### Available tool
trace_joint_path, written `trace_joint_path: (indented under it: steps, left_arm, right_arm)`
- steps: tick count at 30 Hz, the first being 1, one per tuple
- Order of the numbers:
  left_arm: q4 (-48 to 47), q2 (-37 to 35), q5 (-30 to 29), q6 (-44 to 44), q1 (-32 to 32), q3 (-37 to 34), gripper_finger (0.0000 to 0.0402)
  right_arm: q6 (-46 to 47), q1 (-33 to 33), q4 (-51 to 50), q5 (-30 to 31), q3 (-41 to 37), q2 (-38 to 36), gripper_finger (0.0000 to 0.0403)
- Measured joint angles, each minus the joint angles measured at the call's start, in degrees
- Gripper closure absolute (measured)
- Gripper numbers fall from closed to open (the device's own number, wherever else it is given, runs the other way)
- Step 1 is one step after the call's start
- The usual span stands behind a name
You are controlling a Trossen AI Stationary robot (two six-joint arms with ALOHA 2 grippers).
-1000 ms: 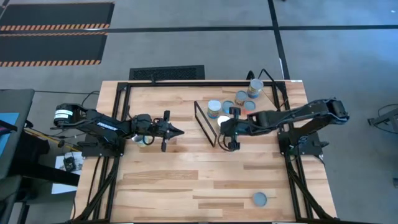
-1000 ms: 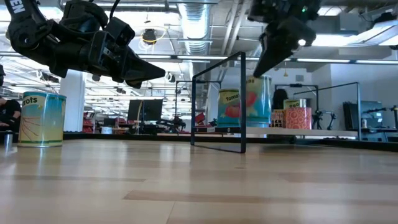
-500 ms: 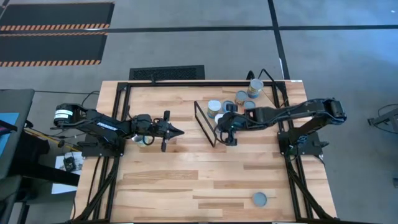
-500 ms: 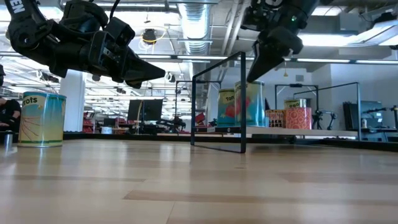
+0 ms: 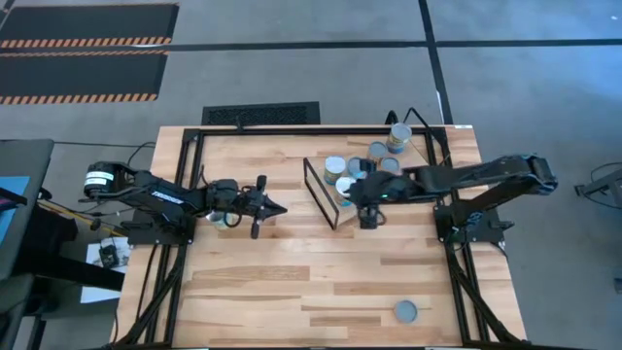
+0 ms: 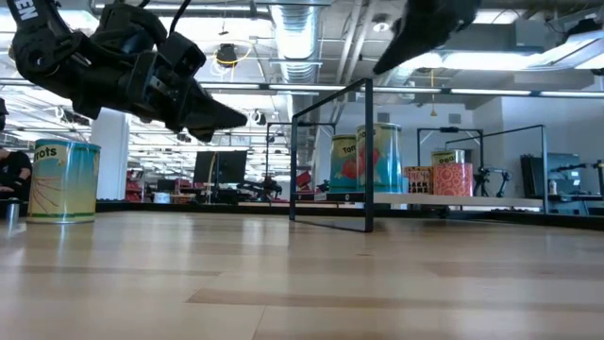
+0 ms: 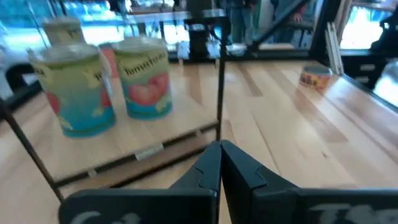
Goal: Pick and place cans onto a shelf
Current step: Put the canned carrots onto the shelf aligned with other cans
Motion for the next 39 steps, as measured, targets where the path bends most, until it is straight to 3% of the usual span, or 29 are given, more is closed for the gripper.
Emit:
trace_joint_path:
  steps: [5,11,15,19,25,28,35,39]
  left_arm:
    - [-1.9,0.0,-0.2,-0.3,-3.0,0.0,0.0401]
    - [-8.0,-0.4,-4.1,-3.4,-7.0,5.0,0.0401]
    - [-24.6,-2.0,-9.5,-1.9,-9.8,12.7,0.0401]
    - [-48.0,-4.3,-13.5,-3.8,-12.3,22.1,0.0401]
    - [-82.8,-5.1,-15.0,-17.7,-17.0,36.1,0.0396]
    - [-96.9,-5.0,-18.5,-27.2,-19.3,41.0,0.0379]
    - [-123.3,-4.9,-22.7,-50.8,-24.8,43.0,0.0315]
    - [-127.8,-5.0,-27.0,-58.3,-28.7,39.0,0.0281]
  right_arm:
    - [0.8,0.4,6.5,-2.3,-9.6,-8.4,0.0391]
    - [3.5,0.9,23.4,-2.8,-25.8,-18.7,0.0389]
    - [4.8,2.7,31.5,-2.6,-32.5,-23.2,0.0397]
    - [4.7,6.3,36.6,1.6,-36.8,-25.1,0.0394]
    - [3.7,10.4,38.5,6.5,-39.2,-25.8,0.0398]
    - [3.1,11.6,38.1,7.7,-39.2,-26.5,0.0392]
    - [0.1,11.8,38.3,8.1,-39.1,-26.6,0.0395]
    - [-0.4,11.5,38.5,8.1,-39.1,-26.5,0.0395]
